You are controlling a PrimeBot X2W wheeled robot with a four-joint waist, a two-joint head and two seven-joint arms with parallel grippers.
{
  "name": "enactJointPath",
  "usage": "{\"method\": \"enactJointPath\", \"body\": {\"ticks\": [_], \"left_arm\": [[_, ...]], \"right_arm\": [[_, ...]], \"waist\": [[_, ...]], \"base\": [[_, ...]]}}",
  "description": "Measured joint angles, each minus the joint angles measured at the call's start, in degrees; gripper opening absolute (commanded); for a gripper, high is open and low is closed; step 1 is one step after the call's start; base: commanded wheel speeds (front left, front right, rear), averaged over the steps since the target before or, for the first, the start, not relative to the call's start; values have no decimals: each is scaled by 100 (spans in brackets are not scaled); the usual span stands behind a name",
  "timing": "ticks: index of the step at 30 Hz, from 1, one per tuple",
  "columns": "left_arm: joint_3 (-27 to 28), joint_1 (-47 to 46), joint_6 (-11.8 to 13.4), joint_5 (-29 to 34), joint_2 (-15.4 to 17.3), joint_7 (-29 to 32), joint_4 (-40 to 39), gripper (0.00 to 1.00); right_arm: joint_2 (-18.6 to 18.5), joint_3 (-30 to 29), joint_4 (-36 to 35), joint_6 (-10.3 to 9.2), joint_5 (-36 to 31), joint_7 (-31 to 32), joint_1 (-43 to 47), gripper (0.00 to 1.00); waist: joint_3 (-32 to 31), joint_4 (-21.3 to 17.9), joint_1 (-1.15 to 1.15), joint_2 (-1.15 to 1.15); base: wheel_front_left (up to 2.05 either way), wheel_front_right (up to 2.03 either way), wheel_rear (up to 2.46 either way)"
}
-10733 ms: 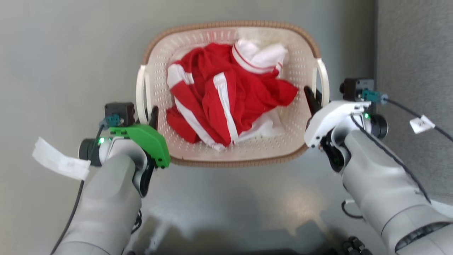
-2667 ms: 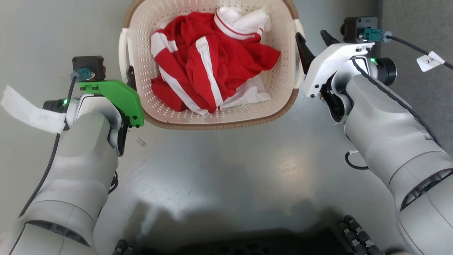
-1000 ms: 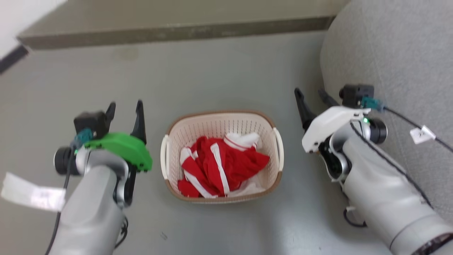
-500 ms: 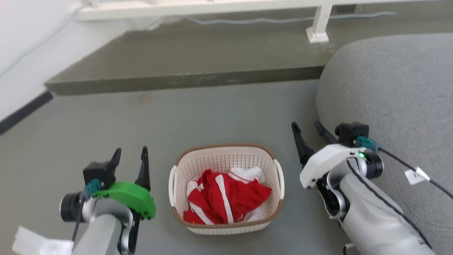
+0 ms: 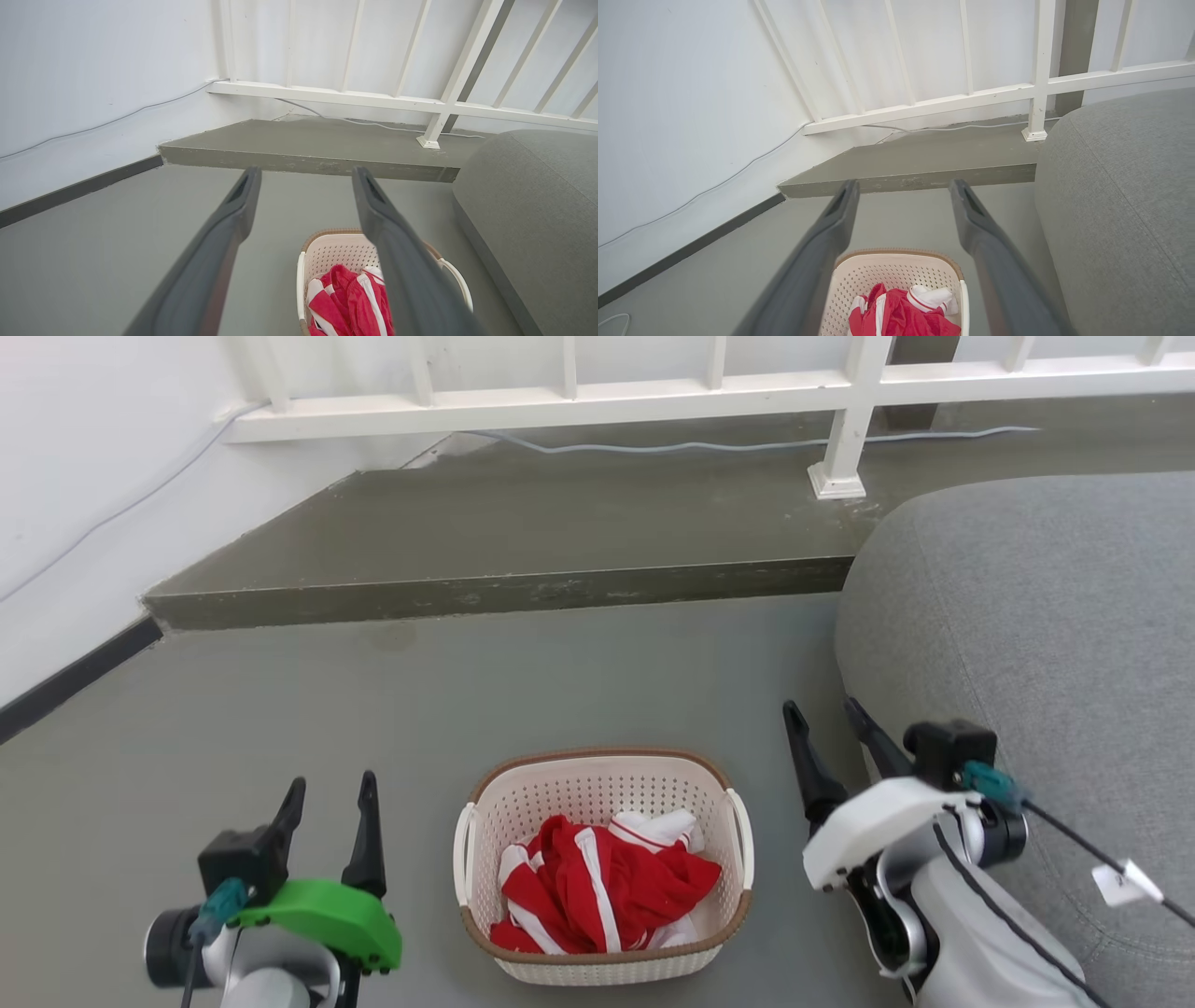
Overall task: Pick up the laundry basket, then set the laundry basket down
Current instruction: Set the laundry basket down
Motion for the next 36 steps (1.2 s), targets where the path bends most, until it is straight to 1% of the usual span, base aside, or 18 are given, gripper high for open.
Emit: {"method": "enactJointPath", "body": {"ticks": [4, 6, 13, 17, 31, 36], "left_arm": [[112, 248, 4, 56, 25, 0, -188, 100], [162, 388, 47, 101, 32, 0, -276, 100], [345, 895, 49, 122, 27, 0, -523, 100], [435, 1100, 57, 287, 26, 0, -700, 100], [542, 1309, 101, 594, 21, 0, -1096, 100], [580, 1379, 102, 615, 8, 0, -1196, 100]], "right_arm": [[-1, -124, -272, -88, -160, 0, 282, 100], [-7, -177, -382, -91, -214, 0, 419, 100], [-8, -360, -716, -141, -358, 0, 892, 100], [-2, -445, -926, -147, -524, 0, 1107, 100], [57, -667, -1282, -187, -731, 0, 1523, 100], [85, -723, -1358, -188, -821, 0, 1617, 100]], "waist": [[-34, -13, 0, 0], [-46, -23, 0, 0], [-67, -71, 0, 0], [-69, -102, 0, 0], [-58, -134, 0, 0], [-49, -138, 0, 0]], "base": [[0, 0, 0], [0, 0, 0], [0, 0, 0], [0, 0, 0], [0, 0, 0], [0, 0, 0]]}}
